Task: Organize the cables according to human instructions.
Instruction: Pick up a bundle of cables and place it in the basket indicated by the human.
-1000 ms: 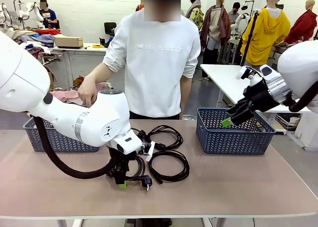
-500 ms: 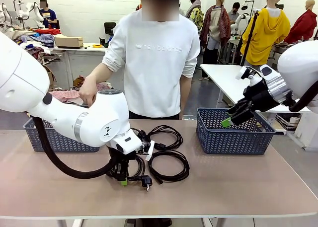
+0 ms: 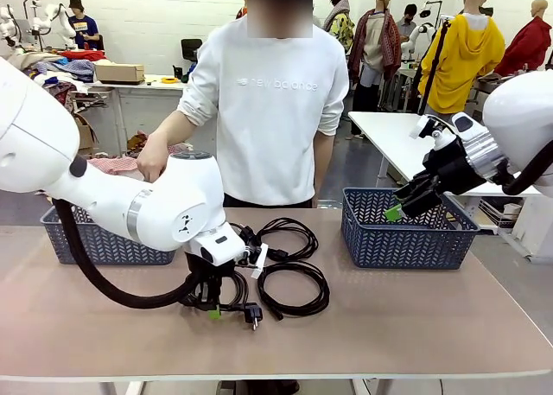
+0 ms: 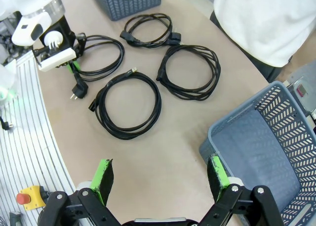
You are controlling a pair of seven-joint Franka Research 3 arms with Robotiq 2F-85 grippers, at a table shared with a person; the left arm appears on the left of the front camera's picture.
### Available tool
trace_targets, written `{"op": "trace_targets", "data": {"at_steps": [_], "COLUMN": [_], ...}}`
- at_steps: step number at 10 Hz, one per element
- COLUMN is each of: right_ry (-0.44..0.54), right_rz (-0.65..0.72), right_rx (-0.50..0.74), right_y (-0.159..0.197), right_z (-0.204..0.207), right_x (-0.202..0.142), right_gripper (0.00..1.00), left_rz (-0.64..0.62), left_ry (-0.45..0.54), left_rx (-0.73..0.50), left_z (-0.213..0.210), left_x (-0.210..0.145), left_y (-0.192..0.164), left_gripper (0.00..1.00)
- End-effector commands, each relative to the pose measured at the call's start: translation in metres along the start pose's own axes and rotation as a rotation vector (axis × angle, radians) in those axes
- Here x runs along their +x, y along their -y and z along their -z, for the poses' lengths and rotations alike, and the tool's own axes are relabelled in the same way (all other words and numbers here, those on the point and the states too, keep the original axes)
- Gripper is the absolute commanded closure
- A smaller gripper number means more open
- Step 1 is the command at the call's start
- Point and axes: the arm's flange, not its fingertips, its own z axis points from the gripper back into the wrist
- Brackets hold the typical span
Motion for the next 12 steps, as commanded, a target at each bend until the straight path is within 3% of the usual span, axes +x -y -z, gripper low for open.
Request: {"op": "trace_targets", "data": {"at_steps": [1,6,9,12], "right_ry": [0.03,0.03,0.03,0.03], "right_rz": [-0.01,-0.01,-0.01,-0.01], "right_rx": [0.011,0.011,0.011,0.011], "right_y": [0.003,0.003,0.003,0.003], "right_z": [0.002,0.002,0.002,0.002], "right_x": [0.001,0.001,0.001,0.001], "right_gripper": [0.0,0.0,0.0,0.0], "left_rz": [0.004,-0.012,-0.047,-0.164], "left_ry": [-0.028,-0.08,-0.063,-0.098], "left_rx": [0.015,0.245,0.284,0.361], "left_z": [-0.015,-0.105,-0.163,-0.202], "left_x": [-0.004,0.001,-0.038,-0.096], "left_y": [0.007,-0.008,-0.039,-0.07], "left_gripper": [1.0,1.0,1.0,1.0]}}
